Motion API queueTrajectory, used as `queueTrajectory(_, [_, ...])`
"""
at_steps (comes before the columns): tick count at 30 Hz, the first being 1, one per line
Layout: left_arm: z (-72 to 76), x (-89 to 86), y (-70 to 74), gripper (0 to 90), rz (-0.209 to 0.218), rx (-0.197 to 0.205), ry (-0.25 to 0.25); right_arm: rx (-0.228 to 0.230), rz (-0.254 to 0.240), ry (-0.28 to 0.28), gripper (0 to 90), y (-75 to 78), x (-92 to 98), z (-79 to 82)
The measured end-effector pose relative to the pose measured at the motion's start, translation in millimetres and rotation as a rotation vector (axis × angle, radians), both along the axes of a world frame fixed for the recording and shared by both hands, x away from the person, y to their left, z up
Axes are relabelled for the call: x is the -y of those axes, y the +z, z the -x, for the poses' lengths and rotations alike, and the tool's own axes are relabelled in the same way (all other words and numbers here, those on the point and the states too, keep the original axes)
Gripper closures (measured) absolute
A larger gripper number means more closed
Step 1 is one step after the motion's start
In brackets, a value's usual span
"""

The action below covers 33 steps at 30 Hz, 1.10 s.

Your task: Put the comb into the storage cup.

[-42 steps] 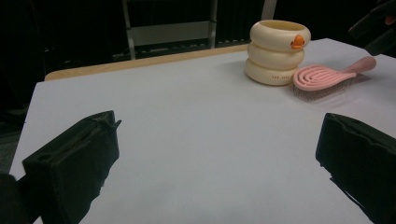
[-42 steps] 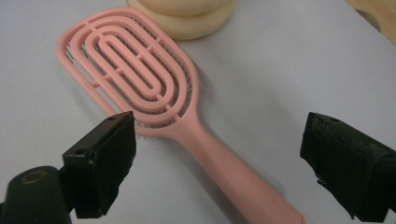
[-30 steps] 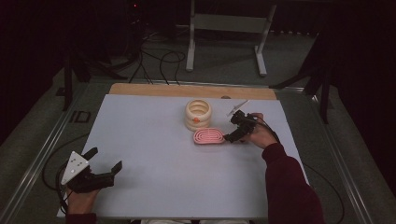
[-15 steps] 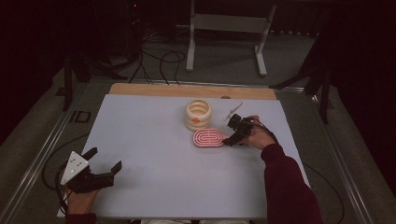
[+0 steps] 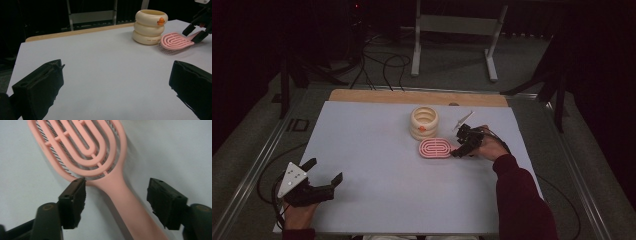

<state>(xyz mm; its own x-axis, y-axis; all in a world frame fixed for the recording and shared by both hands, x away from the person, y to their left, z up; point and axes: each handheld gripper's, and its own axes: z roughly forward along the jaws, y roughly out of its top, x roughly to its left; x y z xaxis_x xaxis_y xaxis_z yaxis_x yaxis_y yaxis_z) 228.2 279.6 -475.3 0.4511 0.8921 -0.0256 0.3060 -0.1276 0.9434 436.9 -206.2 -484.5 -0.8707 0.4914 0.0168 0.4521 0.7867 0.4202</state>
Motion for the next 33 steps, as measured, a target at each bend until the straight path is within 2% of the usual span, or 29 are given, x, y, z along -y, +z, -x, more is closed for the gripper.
queueTrajectory(5, [-0.2, 0.0, -0.3, 0.0, 0.000, -0.001, 0.000, -0.015, -0.011, 0.010, 38.4, 0.4, 1.9, 1.0])
queueTrajectory(7, [-0.3, 0.2, -0.3, 0.0, -0.001, -0.001, -0.001, -0.020, 0.001, 0.035, 40.7, -1.9, 1.5, 2.6])
queueTrajectory(11, [-0.2, 0.2, -0.3, 0.0, 0.000, -0.001, 0.000, -0.022, 0.025, 0.050, 46.6, -3.3, -1.3, 6.7])
queueTrajectory(18, [-0.4, 0.5, -0.4, 0.0, -0.001, -0.002, -0.001, 0.001, 0.071, 0.078, 50.8, -7.8, -5.3, 8.3])
queueTrajectory(20, [-0.3, 0.3, -0.4, 0.0, -0.001, -0.002, -0.001, 0.019, 0.079, 0.109, 51.5, -9.6, -7.0, 6.9])
queueTrajectory(24, [-0.2, 0.1, -0.3, 0.0, -0.001, -0.001, -0.001, 0.036, 0.110, 0.110, 53.7, -11.9, -12.1, 8.5])
queueTrajectory(27, [-0.3, 0.3, -0.4, 0.0, -0.001, -0.001, -0.002, 0.034, 0.112, 0.111, 57.4, -11.9, -13.3, 9.7])
queueTrajectory(33, [0.1, 0.3, 0.0, 0.0, 0.002, 0.001, -0.001, 0.048, 0.125, 0.164, 65.6, -11.6, -14.9, 13.5])
